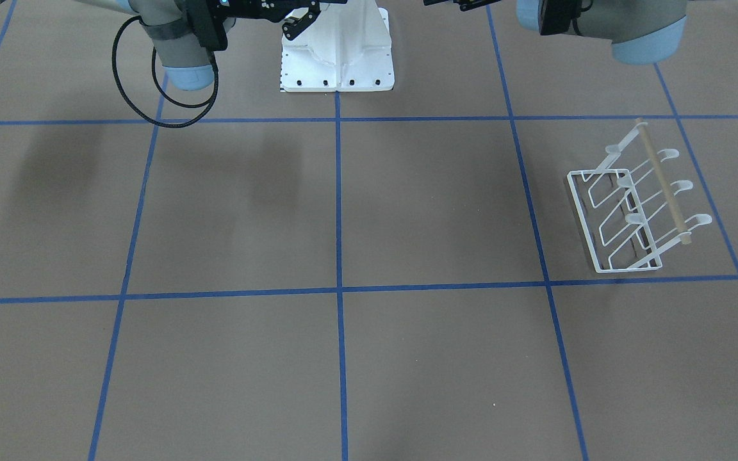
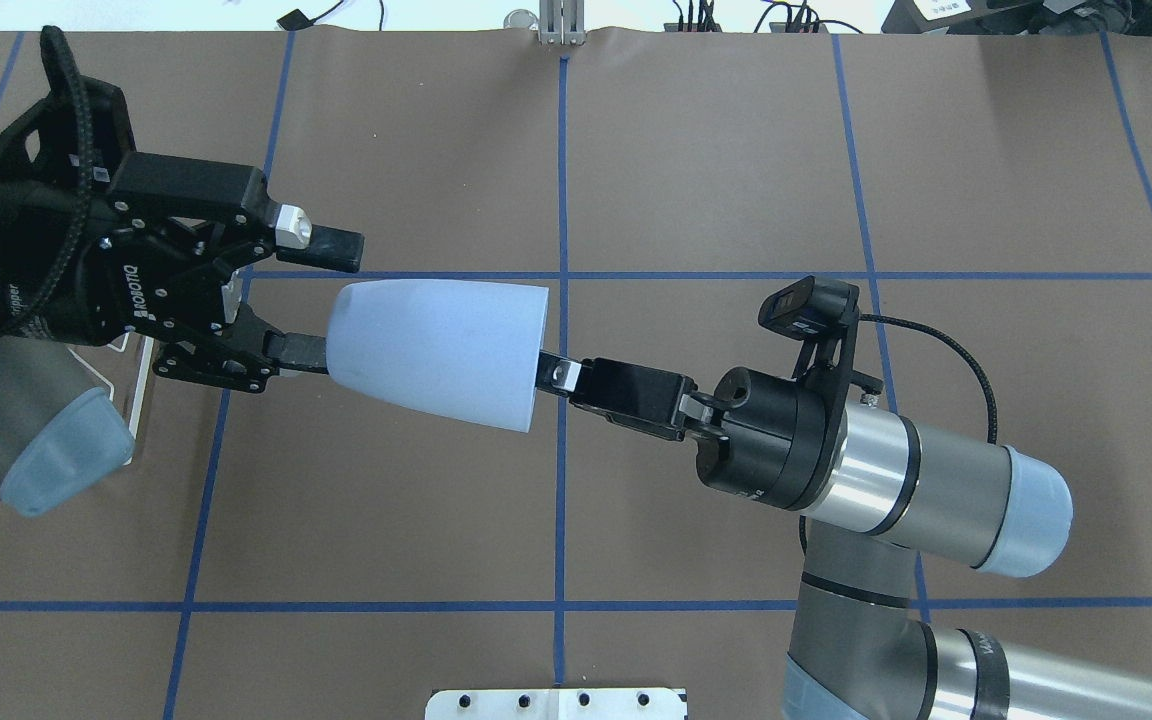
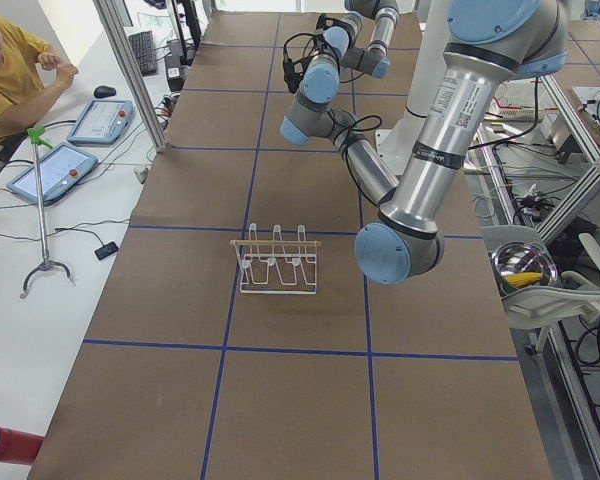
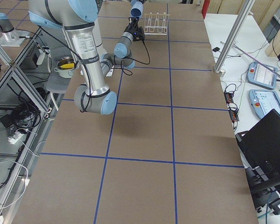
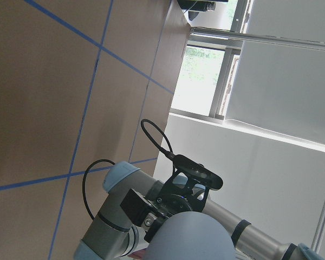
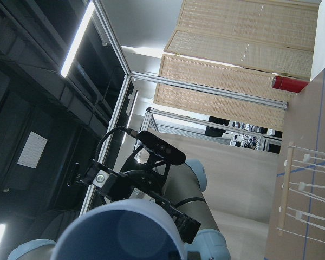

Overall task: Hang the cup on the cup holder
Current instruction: 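Hold the cup out with the right gripper while the left gripper approaches its base, then close the left gripper on the cup base and release the right gripper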

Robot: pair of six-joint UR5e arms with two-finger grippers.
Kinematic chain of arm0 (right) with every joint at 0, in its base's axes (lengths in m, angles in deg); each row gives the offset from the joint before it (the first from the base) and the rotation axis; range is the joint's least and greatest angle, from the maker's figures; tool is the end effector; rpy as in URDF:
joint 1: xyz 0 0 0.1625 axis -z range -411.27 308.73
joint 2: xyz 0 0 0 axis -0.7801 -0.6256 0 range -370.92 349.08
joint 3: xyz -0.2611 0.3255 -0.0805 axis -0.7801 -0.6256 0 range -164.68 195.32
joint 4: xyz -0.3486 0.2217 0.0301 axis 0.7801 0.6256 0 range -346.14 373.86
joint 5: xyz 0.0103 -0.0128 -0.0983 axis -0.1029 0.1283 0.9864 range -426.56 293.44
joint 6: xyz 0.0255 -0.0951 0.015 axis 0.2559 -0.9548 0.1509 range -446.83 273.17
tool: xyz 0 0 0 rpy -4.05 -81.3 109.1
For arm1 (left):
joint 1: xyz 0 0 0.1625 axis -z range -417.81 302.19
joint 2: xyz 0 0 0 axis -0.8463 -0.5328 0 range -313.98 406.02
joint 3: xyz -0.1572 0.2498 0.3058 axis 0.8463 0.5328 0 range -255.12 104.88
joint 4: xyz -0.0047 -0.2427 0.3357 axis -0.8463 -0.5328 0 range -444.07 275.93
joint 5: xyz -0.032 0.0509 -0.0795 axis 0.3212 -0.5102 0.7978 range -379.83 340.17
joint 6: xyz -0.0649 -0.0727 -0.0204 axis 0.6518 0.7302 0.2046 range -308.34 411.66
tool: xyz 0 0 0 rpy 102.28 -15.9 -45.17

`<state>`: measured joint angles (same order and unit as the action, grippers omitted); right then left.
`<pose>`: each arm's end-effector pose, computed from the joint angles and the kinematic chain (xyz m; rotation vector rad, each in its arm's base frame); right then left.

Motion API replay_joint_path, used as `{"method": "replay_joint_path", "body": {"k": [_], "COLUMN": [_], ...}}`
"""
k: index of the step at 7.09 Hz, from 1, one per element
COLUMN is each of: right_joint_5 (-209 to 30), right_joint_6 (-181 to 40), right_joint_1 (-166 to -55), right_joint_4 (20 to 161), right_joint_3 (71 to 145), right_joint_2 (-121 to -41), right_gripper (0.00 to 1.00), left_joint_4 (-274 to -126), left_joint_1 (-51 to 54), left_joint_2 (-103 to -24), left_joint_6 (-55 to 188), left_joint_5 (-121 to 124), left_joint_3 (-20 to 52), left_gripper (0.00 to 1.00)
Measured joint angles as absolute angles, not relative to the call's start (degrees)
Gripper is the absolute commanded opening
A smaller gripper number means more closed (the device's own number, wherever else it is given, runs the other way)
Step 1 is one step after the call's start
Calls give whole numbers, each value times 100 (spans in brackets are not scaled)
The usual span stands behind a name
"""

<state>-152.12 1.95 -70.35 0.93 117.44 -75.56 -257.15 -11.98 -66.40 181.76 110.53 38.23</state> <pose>-0.4072 -0.2900 0.1679 0.4676 -2.4163 0.2317 0.2518 -0.3578 0.1491 -0.2565 2.0553 -0.1164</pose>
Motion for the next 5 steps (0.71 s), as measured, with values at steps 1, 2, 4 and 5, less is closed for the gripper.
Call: {"method": "replay_joint_path", "body": {"k": [1, 2, 4, 5], "right_joint_5": [-15192, -15171, -15150, -15146], "right_joint_6": [193, 189, 187, 189], "right_joint_1": [-7035, -7035, -7034, -7034], "right_joint_4": [96, 100, 103, 103], "right_joint_3": [11702, 11669, 11644, 11641], "right_joint_2": [-7516, -7489, -7469, -7467], "right_gripper": [0, 0, 0, 0], "left_joint_4": [-25720, -25721, -25729, -25749], "left_joint_1": [-1242, -1274, -1323, -1332], "left_joint_2": [-6639, -6639, -6634, -6632], "left_joint_6": [18182, 18188, 18189, 18180], "left_joint_5": [11043, 11037, 11002, 10949], "left_joint_3": [3832, 3835, 3835, 3835], "left_gripper": [98, 92, 47, 27]}}
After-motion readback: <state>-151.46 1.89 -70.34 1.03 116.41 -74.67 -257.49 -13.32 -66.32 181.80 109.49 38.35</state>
